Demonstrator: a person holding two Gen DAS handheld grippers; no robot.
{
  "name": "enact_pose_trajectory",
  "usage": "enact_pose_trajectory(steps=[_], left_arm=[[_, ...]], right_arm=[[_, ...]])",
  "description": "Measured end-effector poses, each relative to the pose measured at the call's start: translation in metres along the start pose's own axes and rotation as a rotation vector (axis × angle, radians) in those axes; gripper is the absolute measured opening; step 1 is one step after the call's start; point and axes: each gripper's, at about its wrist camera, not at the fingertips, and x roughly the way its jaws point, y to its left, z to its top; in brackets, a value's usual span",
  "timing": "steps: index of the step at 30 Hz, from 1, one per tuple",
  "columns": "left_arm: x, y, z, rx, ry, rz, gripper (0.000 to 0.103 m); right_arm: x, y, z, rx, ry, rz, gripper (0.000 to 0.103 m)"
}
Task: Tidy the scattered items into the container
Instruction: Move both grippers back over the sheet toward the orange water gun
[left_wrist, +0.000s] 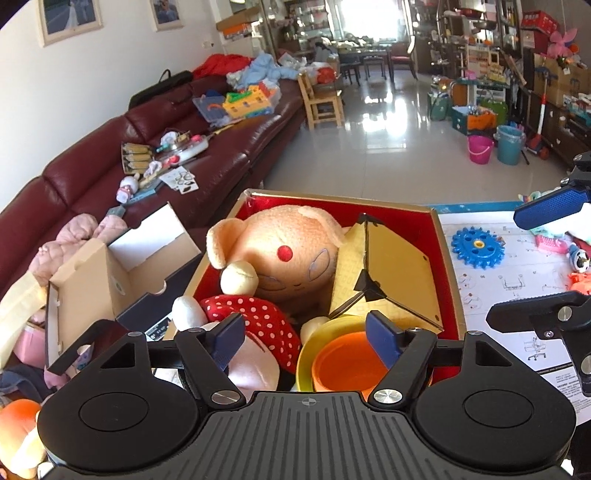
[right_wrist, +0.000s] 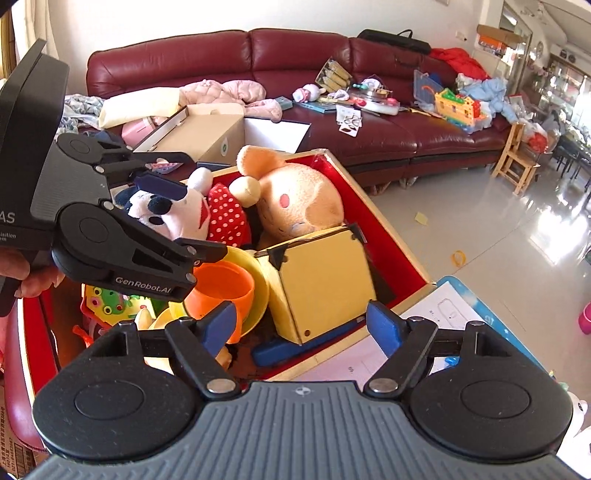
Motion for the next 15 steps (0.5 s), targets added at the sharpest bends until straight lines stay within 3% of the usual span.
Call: enact_pose_trajectory(steps=[15], left_arm=[[-0.006, -0.067, 0.022, 0.071, -0.081, -0.082, 0.087]], right_arm=[[-0.051, -0.074, -0.018, 0.137, -0.062, -0.103, 0.084]])
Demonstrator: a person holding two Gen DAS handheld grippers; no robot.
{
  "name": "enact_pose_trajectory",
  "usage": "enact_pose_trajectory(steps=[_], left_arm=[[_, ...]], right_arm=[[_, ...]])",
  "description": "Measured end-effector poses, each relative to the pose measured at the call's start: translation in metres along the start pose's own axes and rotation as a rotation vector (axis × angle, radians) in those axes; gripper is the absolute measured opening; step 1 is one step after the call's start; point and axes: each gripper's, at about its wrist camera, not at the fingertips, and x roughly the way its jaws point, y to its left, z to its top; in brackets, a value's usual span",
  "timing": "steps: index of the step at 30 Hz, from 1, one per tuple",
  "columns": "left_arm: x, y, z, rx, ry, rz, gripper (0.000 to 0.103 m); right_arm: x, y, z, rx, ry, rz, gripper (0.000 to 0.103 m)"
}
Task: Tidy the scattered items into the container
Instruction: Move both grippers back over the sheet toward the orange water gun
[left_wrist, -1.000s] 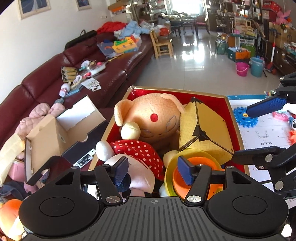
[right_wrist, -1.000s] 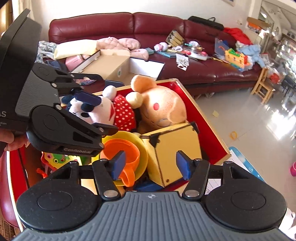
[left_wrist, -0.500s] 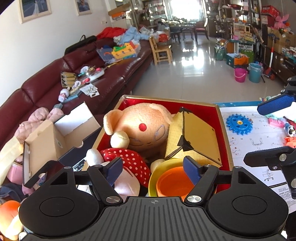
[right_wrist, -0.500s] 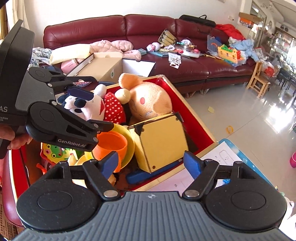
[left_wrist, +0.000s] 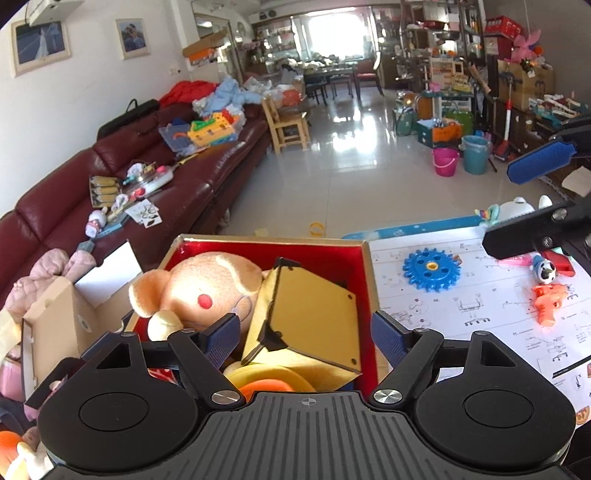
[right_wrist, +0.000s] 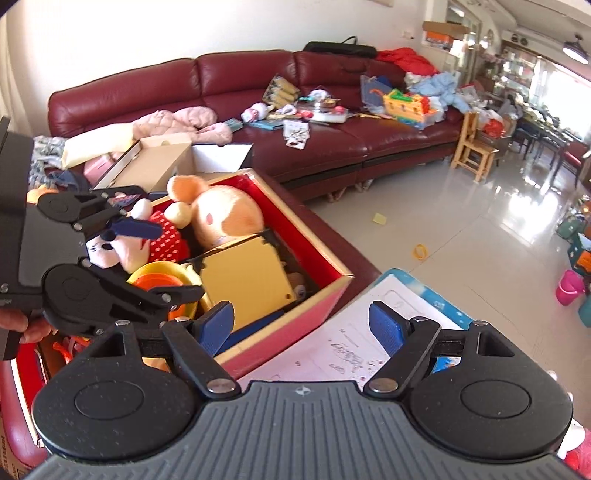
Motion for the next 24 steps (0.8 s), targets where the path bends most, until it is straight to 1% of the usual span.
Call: enact_pose_trajectory(steps=[3, 5, 9, 11, 13, 15, 19, 21, 24], left_arm=[[0.000, -0.020, 0.006, 0.038, -0.013, -0.030, 0.088], [0.004, -0.036, 0.009, 0.061, -0.012, -0.060, 0.088], [0.020, -0.077, 0.008, 0.113, 0.018, -0.123, 0.088], [0.031, -0.098, 0.006, 0.134, 0.040, -0.148, 0.088], [0.044, -0.118, 0.004, 0.136, 0.067, -0.176, 0.088], [0.057, -0.138, 0.000, 0.130, 0.099, -0.217, 0.088], [0.085, -0.183, -0.012, 0.151, 0.162, -0.279, 0.088], [0.100, -0.206, -0.019, 0.166, 0.193, -0.300, 0.088], [0.122, -0.236, -0.030, 0.184, 0.226, -0.327, 0.088]], right_arm=[[-0.007, -0.020, -0.006, 0.034, -0.023, -0.059, 0.085], [-0.008, -0.038, -0.015, 0.080, -0.023, -0.096, 0.086], [-0.006, -0.080, -0.048, 0.200, 0.018, -0.168, 0.086], [-0.003, -0.100, -0.070, 0.261, 0.050, -0.206, 0.086], [0.000, -0.121, -0.097, 0.314, 0.081, -0.272, 0.086], [0.003, -0.140, -0.126, 0.384, 0.107, -0.316, 0.086], [0.013, -0.176, -0.188, 0.550, 0.190, -0.367, 0.086], [0.018, -0.191, -0.216, 0.608, 0.228, -0.384, 0.086], [0.021, -0.211, -0.252, 0.686, 0.262, -0.399, 0.086]])
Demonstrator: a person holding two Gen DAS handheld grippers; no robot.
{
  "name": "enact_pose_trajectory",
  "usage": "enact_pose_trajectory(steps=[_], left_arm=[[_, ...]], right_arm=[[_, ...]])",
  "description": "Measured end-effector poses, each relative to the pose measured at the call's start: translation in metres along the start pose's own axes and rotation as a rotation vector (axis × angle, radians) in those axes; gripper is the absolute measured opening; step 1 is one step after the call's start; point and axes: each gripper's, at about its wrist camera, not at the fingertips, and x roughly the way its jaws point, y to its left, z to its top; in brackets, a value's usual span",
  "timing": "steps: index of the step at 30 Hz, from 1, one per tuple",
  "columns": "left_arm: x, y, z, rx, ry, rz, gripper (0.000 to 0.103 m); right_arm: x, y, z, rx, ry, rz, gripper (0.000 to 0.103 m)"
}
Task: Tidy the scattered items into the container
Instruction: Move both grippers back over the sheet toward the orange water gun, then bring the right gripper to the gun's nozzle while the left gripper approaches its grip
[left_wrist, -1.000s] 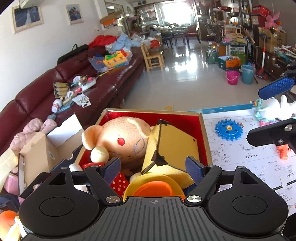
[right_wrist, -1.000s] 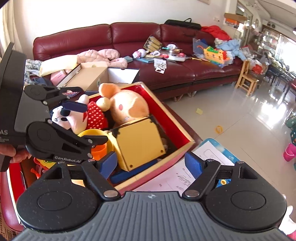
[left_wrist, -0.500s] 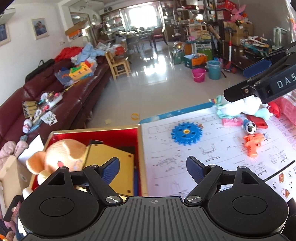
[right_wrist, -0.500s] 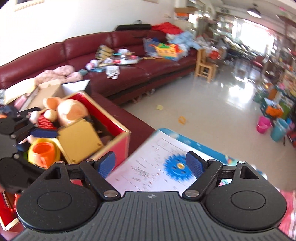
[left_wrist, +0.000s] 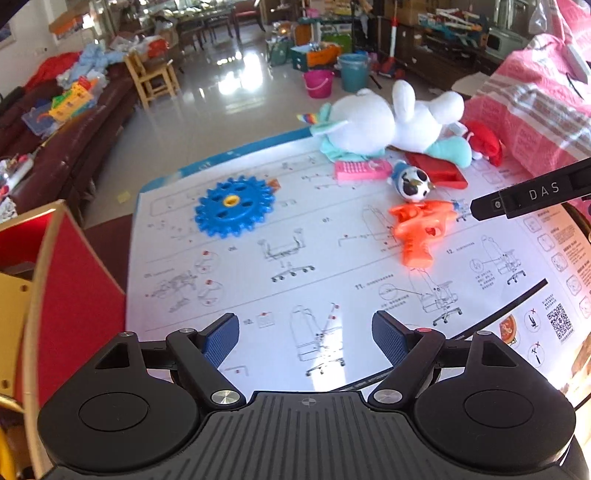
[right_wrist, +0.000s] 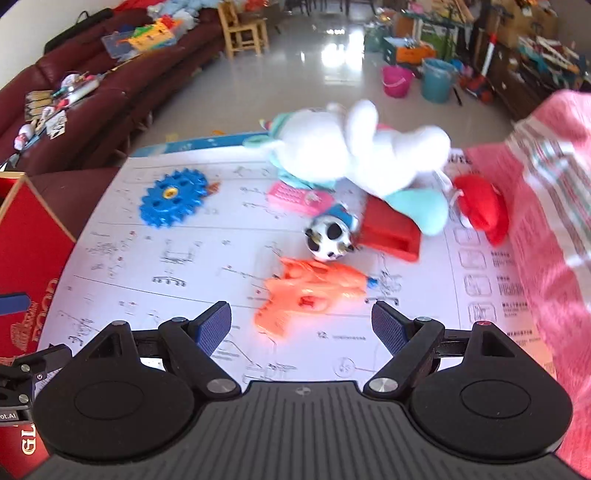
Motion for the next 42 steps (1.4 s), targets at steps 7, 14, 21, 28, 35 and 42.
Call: enact_pose_trajectory(steps=[7, 14, 21, 28, 35, 42], left_arm=[[0.059, -0.039, 0.010, 0.067, 0.018, -0.051, 0.088], [0.107, -0.060, 0.029, 0.094, 0.013, -0.120, 0.087], [0.138, -0.079, 0.049, 0.129, 0.014, -0.150, 0.087], [0.158, -0.090, 0.057, 0.160, 0.023, -0.170, 0.084], [0.166, -0.082, 0.056, 0.143, 0.035, -0.198, 0.067], [0.154, -0.073, 0.039, 0.168, 0.037, -0.234, 0.065]], right_arm=[[0.042, -0.046, -0.014, 0.124, 0.039, 0.001, 0.086], [0.079, -0.059, 0.002, 0.201, 0.022, -0.016, 0.086], [0.108, -0.054, 0.017, 0.179, 0.009, -0.082, 0.085], [0.124, -0.049, 0.025, 0.186, 0.002, -0.043, 0.084], [0.124, -0.040, 0.024, 0.181, 0.014, 0.027, 0.078], [0.116, -0.027, 0.013, 0.160, 0.046, 0.097, 0.070]])
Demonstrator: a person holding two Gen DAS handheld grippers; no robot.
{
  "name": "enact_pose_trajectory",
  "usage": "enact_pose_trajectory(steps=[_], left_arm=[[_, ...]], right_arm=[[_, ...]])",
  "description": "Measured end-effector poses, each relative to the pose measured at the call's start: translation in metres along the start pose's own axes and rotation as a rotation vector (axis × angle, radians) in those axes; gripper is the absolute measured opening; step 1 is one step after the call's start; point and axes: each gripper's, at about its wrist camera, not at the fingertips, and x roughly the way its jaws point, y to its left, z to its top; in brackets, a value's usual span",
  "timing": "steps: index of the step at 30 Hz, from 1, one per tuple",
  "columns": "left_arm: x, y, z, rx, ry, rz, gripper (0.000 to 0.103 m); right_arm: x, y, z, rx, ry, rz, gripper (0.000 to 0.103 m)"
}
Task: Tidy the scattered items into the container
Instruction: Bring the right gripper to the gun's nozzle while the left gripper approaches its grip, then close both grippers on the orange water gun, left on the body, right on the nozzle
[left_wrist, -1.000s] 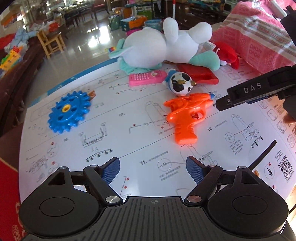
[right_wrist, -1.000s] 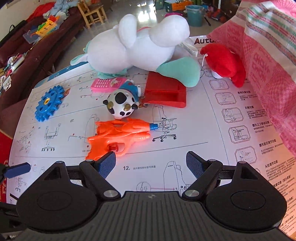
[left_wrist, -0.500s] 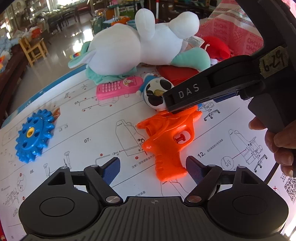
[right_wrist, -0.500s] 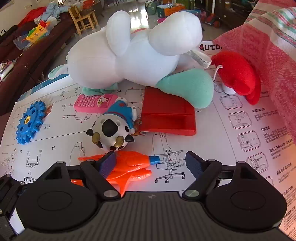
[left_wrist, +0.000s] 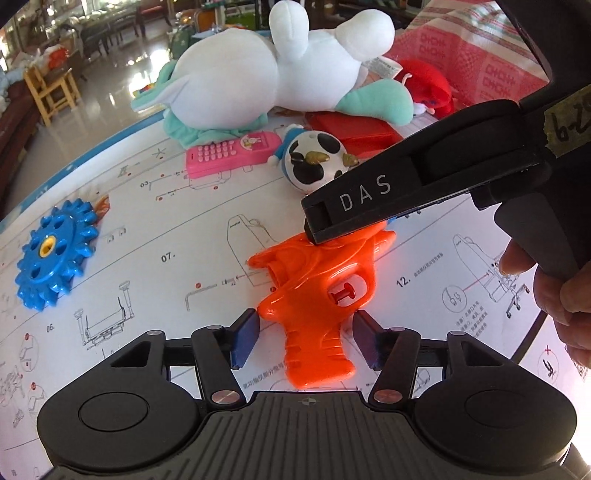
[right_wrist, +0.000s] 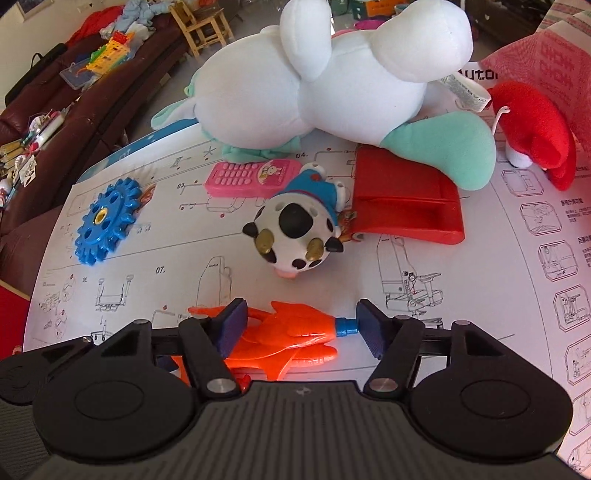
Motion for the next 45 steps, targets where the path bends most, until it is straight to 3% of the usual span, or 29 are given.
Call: enact_pose_trajectory(steps=[15, 24, 27, 29, 33, 34, 38, 45], left_arm=[[-0.056, 0.031, -0.078, -0.123, 0.033, -0.019, 0.069], [-0.068, 0.034, -0.092, -0.031, 0.060, -0.005, 0.061], [-0.072, 0.039, -0.084, -0.023, 0.037, -0.008, 0.062], [-0.069, 0.039, -0.079, 0.016, 0.052, -0.026, 0.068], [-0.057, 0.031, -0.072, 0.121, 0.075, 0.001, 0.068], [-0.054, 0.030, -0.070, 0.134, 0.080, 0.000, 0.066], [-0.049, 0.030, -0.065, 0.163, 0.087, -0.031, 0.037], [-0.048, 0.030, -0.063, 0.192, 0.096, -0.039, 0.034]], right_arm=[[-0.028, 0.044, -0.065, -0.111, 0.146, 0.087, 0.071], [-0.042, 0.054, -0.090, -0.303, 0.178, 0.063, 0.070], [-0.046, 0.047, -0.085, -0.301, 0.151, 0.067, 0.070], [-0.045, 0.046, -0.081, -0.316, 0.150, 0.079, 0.070], [-0.039, 0.052, -0.082, -0.414, 0.149, 0.077, 0.070], [-0.039, 0.053, -0.083, -0.443, 0.139, 0.073, 0.070], [-0.038, 0.059, -0.082, -0.534, 0.120, 0.067, 0.069], [-0.034, 0.070, -0.076, -0.635, 0.147, 0.074, 0.070]])
